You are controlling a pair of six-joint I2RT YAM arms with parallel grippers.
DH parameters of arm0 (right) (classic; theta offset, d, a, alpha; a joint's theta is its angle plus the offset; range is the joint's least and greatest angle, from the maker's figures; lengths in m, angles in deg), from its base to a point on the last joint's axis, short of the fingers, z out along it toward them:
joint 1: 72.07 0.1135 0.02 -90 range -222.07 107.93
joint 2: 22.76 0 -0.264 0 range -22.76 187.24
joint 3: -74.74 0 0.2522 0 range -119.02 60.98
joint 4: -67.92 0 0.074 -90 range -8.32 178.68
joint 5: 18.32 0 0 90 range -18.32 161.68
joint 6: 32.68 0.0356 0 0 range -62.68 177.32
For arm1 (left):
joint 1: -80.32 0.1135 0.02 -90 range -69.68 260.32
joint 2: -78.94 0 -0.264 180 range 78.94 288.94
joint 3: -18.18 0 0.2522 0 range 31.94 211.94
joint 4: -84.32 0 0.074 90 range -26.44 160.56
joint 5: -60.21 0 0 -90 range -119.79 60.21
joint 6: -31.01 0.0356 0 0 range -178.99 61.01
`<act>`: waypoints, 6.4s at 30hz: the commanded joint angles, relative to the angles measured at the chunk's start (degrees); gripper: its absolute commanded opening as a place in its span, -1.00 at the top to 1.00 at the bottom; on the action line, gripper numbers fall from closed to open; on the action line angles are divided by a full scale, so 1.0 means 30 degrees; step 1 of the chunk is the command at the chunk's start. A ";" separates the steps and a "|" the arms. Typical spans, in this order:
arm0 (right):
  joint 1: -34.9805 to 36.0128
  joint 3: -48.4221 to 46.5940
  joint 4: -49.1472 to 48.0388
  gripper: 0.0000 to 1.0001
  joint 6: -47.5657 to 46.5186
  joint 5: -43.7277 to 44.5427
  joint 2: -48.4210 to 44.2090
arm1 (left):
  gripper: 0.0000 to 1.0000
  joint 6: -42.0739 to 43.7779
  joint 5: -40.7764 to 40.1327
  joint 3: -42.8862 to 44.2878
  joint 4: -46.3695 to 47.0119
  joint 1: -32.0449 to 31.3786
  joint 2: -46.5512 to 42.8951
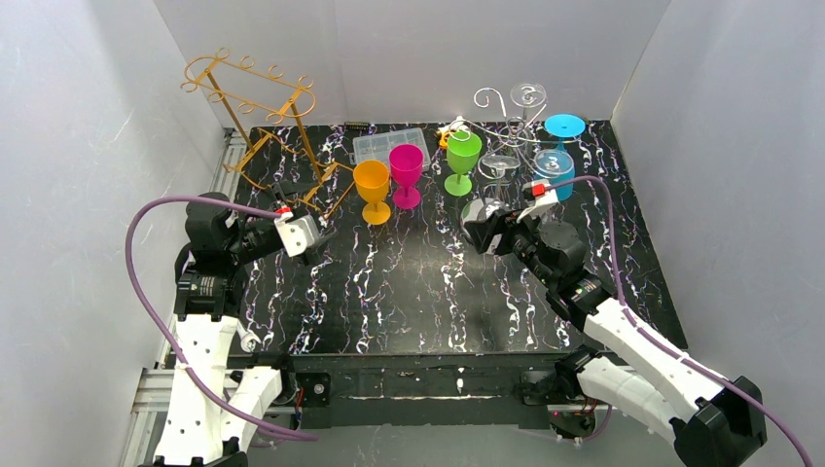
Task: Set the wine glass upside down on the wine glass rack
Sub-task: Turn the wine glass upside down at the wine rack, then adjust the wine rack at the center of the board.
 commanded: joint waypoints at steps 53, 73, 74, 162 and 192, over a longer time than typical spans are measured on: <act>0.0022 -2.2829 1.9876 -0.52 -0.0088 -0.0928 0.7264 | -0.97 -0.2982 -0.1144 0.0560 -0.0262 -0.0006 0.1407; 0.5782 -3.3794 2.2924 -0.48 -0.1677 0.4386 1.7062 | -0.95 -0.8707 -0.3271 0.1507 0.0297 0.0002 0.3864; 0.5645 -3.4304 2.3304 -0.46 -0.1642 0.4579 1.7231 | -0.94 -0.8605 -0.2790 0.1764 0.0814 -0.0008 0.4085; -0.5835 -2.3455 2.3772 0.73 -0.3052 0.2826 0.9745 | 0.97 1.1180 -0.8248 1.0153 0.6465 -1.4857 1.5363; -0.5985 -2.9420 2.6245 0.19 -0.2694 0.0220 0.8990 | -0.55 -0.7201 -1.6178 1.0445 -0.0640 -1.1881 1.1122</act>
